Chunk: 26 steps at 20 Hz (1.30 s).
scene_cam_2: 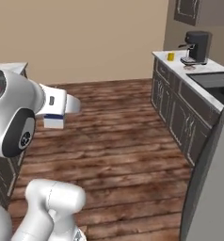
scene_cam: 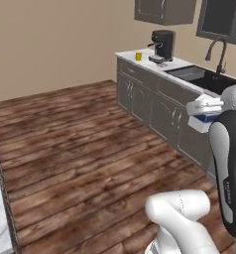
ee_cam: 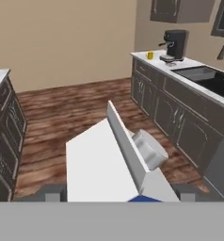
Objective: Take a sugar cube from the saucer and place it inside the coffee. Then, grab milk from the fridge and place it next to the coffee on the counter to sweeten the coffee.
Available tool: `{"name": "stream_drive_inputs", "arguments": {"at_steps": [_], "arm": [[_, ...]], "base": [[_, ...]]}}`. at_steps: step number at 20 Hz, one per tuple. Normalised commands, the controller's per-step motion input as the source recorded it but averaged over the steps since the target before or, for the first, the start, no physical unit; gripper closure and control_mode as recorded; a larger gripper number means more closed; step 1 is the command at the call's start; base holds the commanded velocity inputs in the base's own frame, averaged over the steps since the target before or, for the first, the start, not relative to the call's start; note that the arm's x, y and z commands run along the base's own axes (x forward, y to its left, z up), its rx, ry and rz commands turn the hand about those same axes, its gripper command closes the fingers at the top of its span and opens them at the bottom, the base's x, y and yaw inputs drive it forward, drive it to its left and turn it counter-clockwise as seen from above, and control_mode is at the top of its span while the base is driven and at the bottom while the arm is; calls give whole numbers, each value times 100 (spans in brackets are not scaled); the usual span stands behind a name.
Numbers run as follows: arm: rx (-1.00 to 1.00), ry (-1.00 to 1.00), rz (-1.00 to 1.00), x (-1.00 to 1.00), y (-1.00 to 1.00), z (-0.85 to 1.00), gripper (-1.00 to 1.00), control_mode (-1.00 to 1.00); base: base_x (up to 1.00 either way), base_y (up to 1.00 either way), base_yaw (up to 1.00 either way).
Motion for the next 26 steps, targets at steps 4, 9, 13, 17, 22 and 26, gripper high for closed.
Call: {"name": "stream_drive_inputs", "arguments": {"at_steps": [4,9,13,17,22,26], "arm": [[0,0,0,0,0,0,100,100],[0,0,0,0,0,0,100,100],[0,0,0,0,0,0,100,100],[0,0,0,0,0,0,100,100],[0,0,0,0,0,0,100,100],[0,0,0,0,0,0,100,100]], "base": [[100,-18,1],[100,-7,0],[100,0,-4],[100,0,-9],[100,-1,-14],[100,-7,-21]]}}
